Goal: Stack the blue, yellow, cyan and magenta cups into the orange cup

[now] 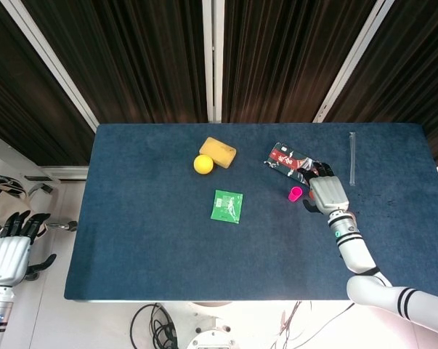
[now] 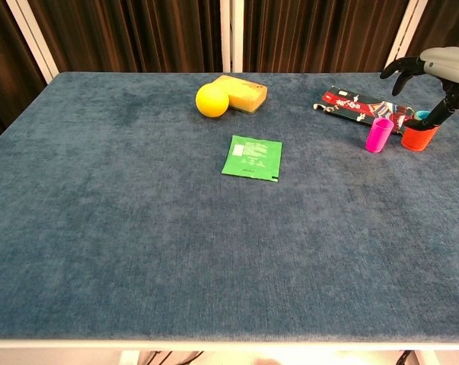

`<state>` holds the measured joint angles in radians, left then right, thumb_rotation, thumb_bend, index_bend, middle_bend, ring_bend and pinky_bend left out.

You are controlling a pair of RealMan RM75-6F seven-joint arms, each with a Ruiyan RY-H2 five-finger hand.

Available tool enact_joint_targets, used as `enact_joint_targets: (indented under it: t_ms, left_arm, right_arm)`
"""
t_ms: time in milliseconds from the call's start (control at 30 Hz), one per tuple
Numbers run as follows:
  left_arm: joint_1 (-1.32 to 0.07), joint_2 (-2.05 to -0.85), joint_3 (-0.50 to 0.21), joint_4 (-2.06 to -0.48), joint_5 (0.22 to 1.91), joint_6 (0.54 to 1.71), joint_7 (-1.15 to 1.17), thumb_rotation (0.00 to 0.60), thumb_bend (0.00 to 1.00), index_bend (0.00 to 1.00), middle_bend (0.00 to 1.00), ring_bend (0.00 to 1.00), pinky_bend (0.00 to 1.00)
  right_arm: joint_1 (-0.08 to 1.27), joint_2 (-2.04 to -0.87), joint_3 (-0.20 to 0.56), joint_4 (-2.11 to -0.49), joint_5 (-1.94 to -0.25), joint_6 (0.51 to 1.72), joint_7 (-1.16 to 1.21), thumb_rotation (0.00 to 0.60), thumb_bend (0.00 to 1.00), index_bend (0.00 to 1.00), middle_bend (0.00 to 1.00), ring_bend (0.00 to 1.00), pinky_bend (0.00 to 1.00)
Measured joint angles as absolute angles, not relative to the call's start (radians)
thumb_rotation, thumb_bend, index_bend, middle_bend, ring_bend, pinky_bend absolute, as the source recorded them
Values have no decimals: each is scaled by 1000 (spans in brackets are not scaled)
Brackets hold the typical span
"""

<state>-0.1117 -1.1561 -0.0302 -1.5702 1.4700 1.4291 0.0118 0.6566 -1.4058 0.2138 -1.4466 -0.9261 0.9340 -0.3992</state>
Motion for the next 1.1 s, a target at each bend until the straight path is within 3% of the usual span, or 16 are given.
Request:
enact_joint_targets:
  t_ms: [367, 667, 1100]
  left_arm:
    - [-103, -1155, -30, -1557, 1471, 1441, -19, 600, 188, 156, 137, 34, 0]
    - [-101, -1159, -28, -1542, 1474, 1440, -37, 600, 189, 156, 137, 34, 0]
    - [-102, -1162, -30, -1533, 1467, 1432, -44, 600, 188, 156, 137, 34, 0]
  right_arm:
    - [704, -1507, 193, -1370, -834, 945, -511, 600, 284, 242, 308, 0, 0]
    - [712, -1533, 189, -1350, -813, 966, -537, 600, 291, 327, 340, 17, 0]
    - [717, -1558, 189, -1320, -808, 972, -541, 600, 309, 367, 402, 58, 0]
